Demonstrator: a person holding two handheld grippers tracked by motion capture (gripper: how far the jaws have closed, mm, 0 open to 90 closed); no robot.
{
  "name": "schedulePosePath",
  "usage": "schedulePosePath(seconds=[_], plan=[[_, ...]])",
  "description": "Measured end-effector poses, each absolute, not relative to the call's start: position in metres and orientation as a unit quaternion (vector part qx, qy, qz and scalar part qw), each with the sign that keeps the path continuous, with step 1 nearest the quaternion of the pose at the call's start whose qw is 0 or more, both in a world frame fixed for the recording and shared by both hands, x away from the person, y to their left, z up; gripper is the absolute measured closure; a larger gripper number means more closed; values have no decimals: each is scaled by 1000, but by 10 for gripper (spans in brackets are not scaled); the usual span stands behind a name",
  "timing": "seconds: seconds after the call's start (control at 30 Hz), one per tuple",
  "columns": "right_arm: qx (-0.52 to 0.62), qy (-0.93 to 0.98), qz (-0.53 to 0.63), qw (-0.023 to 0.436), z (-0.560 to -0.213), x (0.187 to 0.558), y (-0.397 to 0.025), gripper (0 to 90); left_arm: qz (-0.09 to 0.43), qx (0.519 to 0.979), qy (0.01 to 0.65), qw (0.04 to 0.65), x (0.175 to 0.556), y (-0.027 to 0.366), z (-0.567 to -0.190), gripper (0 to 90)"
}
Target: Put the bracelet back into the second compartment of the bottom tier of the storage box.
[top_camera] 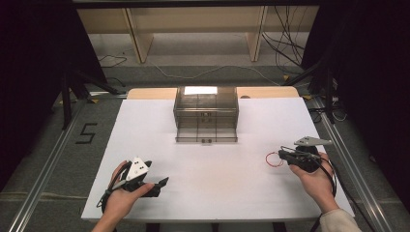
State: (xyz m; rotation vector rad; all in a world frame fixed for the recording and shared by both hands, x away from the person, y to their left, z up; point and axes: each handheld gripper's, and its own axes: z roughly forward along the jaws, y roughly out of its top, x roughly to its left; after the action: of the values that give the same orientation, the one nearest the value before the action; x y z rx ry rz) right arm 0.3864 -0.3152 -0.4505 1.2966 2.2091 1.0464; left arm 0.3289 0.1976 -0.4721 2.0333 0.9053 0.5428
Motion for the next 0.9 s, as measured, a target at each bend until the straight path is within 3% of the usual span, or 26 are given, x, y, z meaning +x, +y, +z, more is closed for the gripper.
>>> schedulePosePath(seconds=[0.9], plan=[[442, 786, 385, 198, -442, 394, -293, 900, 213, 809, 359, 414, 330, 196, -473, 159]])
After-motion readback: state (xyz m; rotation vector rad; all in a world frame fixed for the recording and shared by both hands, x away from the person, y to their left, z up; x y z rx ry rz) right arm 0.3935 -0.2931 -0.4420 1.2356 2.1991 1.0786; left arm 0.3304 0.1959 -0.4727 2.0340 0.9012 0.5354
